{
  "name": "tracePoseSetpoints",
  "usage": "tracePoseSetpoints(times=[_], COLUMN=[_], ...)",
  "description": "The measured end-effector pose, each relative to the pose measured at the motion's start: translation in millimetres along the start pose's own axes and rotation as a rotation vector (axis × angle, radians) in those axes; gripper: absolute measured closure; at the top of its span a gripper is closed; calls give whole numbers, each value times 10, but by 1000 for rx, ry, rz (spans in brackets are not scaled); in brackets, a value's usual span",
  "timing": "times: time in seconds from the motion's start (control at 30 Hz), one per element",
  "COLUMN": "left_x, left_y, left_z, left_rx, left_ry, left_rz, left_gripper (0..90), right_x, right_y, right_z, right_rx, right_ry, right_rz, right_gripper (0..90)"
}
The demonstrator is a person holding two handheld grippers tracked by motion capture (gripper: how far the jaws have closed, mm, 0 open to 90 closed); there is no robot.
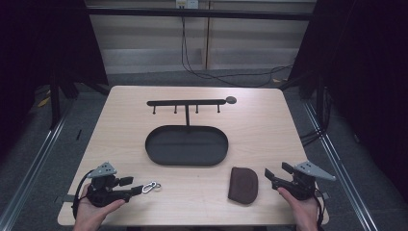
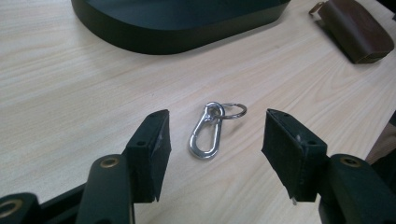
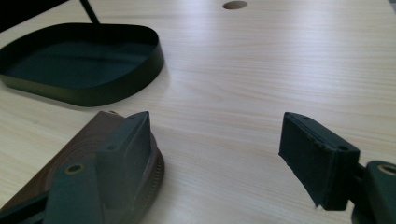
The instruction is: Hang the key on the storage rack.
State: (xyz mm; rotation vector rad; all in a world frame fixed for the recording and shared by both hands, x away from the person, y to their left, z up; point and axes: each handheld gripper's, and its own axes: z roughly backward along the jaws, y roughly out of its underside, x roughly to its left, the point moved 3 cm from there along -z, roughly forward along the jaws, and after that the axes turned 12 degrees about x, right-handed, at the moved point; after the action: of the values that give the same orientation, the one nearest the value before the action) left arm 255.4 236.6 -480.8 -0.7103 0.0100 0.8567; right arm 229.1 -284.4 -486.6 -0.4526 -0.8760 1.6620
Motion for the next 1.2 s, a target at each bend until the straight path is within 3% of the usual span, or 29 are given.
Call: tracePoseSetpoints(times=[0.17,0.23,0.27,0.4,0.5,0.57,0.77,0.93,1.2], left_x=[0,-5,-8,-33,-67,-76,-92,-144,-266], left_y=[-3,-7,-14,-35,-57,-73,-136,-205,-327], left_z=[9,16,23,15,0,13,68,59,15], left_rx=[-4,-16,-20,-11,13,21,32,64,153], left_ry=[31,52,53,42,26,46,-17,-45,-73], left_rz=[-11,4,9,-6,-31,-27,-41,-90,-180], left_gripper=[416,417,467,483,487,499,450,481,546], right_x=[-4,19,51,92,79,73,87,85,97], right_y=[-10,-19,-31,-46,-39,-38,-29,-28,-28], right_z=[18,28,31,50,55,65,59,43,32], right_rx=[17,33,62,67,77,67,79,87,96], right_ry=[-28,-41,-79,-75,-82,-88,-96,-102,-111], right_rz=[-26,-23,-21,4,-15,-25,-22,-26,-17], right_gripper=[257,261,264,269,268,265,241,241,241])
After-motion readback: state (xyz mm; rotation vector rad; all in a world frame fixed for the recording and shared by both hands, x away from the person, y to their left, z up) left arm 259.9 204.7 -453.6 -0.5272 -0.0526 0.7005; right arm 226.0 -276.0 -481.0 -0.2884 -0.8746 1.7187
